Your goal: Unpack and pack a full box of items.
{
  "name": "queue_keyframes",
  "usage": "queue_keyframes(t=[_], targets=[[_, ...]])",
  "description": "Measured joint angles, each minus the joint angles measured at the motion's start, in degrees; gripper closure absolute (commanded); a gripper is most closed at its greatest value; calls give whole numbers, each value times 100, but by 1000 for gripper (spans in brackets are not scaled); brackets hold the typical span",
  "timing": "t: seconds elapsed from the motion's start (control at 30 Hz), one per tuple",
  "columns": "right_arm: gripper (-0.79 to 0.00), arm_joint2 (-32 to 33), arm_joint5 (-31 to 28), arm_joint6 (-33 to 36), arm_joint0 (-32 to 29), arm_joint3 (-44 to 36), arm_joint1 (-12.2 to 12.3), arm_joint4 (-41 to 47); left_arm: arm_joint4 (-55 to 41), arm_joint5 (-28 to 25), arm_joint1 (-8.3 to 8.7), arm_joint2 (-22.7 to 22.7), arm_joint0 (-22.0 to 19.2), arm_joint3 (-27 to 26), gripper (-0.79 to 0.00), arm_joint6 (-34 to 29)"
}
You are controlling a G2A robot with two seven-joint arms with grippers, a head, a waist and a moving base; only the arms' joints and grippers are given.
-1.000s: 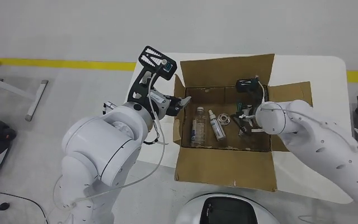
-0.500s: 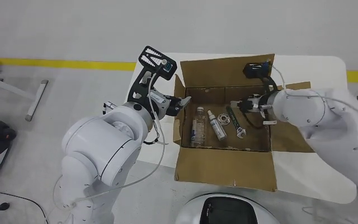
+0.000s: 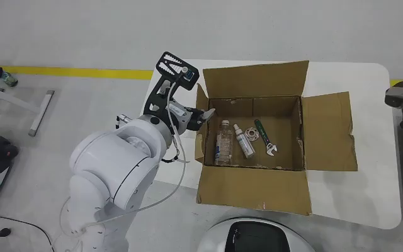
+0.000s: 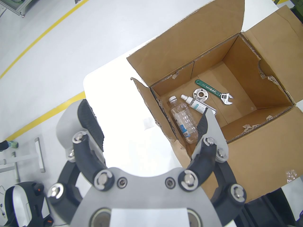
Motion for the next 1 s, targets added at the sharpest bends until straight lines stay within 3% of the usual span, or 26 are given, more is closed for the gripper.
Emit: queue_keyframes(t=[0.1,0.2,0.47,0.77,1.0], targets=[[0,194,-238,30,-344,723,-41,589,0,0,0,0,0,0,-785,0],[0,-120,-436,131,-410,1384,-72,1222,0,0,0,0,0,0,-785,0],[0,-1467,-726,471,220,2467,-146,2517,0,0,0,0,0,0,-785,0],[0,-2178,-965,800,563,1465,-112,2667,0,0,0,0,0,0,-785,0],[0,-3032,-618,272,622,190,-80,1453,0,0,0,0,0,0,-785,0]])
